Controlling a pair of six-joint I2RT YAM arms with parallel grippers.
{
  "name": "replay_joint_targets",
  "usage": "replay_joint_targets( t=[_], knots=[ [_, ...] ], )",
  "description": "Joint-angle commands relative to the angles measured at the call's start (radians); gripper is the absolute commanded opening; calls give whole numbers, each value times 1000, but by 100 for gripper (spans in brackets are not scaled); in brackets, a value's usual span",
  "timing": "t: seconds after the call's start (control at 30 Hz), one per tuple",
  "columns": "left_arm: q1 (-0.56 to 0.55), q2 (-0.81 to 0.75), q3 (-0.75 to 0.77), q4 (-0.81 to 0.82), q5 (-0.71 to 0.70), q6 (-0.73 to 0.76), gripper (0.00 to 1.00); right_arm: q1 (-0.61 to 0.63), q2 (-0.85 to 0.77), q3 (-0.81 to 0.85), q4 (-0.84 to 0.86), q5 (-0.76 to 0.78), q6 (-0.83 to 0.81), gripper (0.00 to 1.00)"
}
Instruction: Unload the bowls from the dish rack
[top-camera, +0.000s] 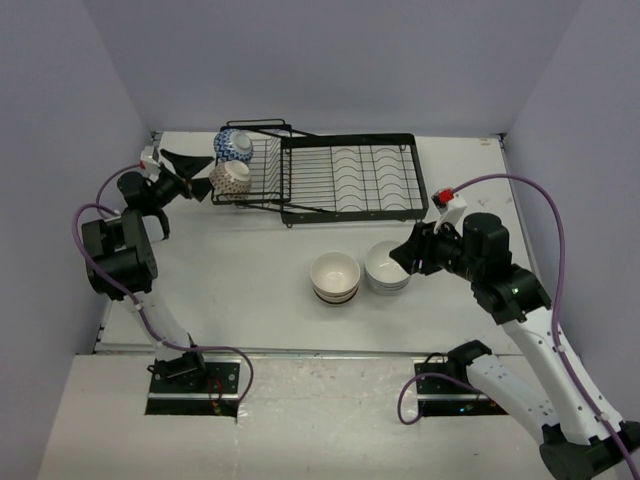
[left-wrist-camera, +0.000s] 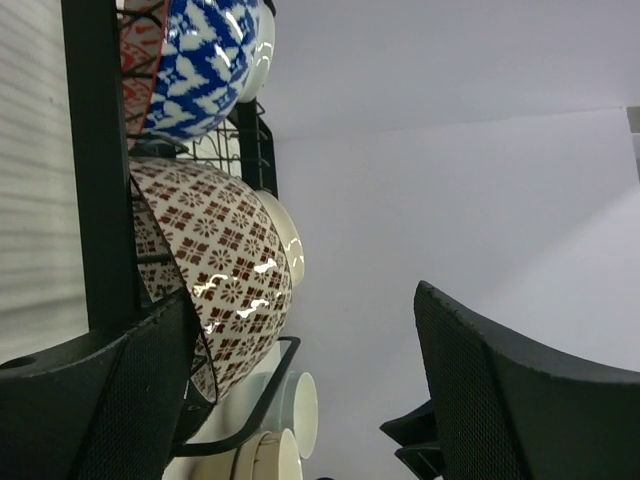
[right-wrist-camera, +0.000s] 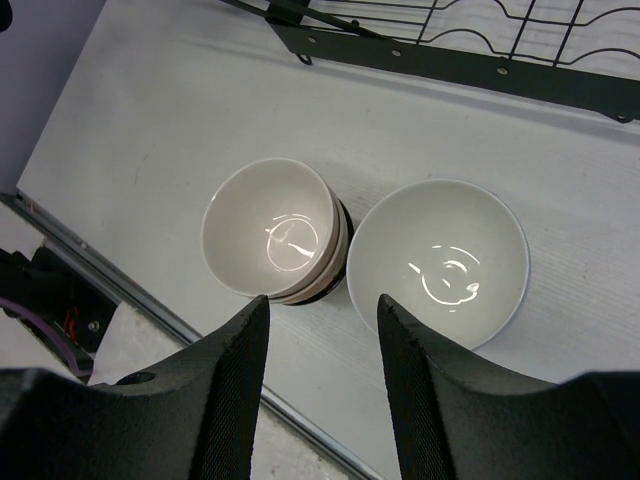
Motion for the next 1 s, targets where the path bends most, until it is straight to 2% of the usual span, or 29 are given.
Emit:
replay_joint_targets(
  t=[0.0,0.27,0.47,0.57,0.67,0.97],
  knots=[
    [-16,-44,-34,122,48,-89,85,7,3,2,24,-28,-17,49],
    [-21,-61,-62,120,35,-92,85,7,5,0,24,-28,-17,49],
    [-32,-42,-68,175,29,-138,83,10,6,0,24,-28,-18,49],
    [-32,-36,-72,182,21,-143,77,10,8,0,24,-28,-18,49],
    [-32,-24,-82,199,9,-147,63,10,8,0,24,-30,-20,49],
    [-38,13,-117,207,-50,-138,55,13,8,0,24,-31,-21,49]
  ],
)
